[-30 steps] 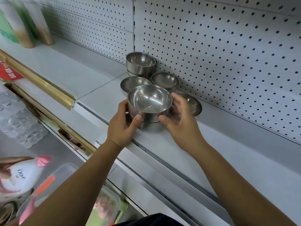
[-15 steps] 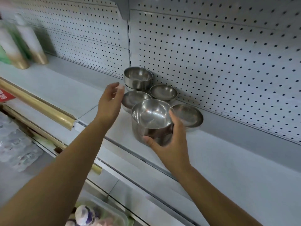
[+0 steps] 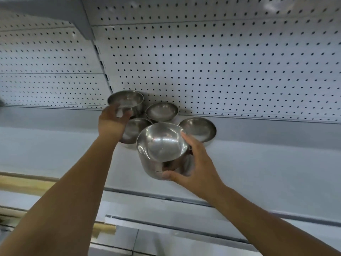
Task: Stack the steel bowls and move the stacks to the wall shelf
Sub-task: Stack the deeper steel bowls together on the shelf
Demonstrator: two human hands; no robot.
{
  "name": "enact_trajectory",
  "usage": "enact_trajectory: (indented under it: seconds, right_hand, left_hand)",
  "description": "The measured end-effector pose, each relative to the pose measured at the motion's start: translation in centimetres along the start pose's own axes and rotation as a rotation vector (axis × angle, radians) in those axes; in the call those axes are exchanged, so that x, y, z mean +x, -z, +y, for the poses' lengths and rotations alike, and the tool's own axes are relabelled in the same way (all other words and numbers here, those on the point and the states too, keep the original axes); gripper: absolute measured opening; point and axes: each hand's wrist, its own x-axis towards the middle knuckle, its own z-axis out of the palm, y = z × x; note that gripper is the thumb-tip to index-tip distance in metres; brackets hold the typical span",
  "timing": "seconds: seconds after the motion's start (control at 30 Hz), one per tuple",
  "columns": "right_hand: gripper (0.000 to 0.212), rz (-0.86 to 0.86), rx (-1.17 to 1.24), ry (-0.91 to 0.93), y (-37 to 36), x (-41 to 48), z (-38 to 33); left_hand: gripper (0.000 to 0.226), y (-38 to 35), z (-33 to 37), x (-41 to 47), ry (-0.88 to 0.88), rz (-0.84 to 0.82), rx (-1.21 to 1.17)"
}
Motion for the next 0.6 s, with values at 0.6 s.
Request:
enact_trajectory:
  seconds: [0.6]
  right_hand:
    - [0.1, -0.015, -0.017, 0.004, 0.0, 0.0, -0.5]
  left_hand:
    - [0.021, 2.1, 2.3, -3.0, -0.119, 0.132, -0.245]
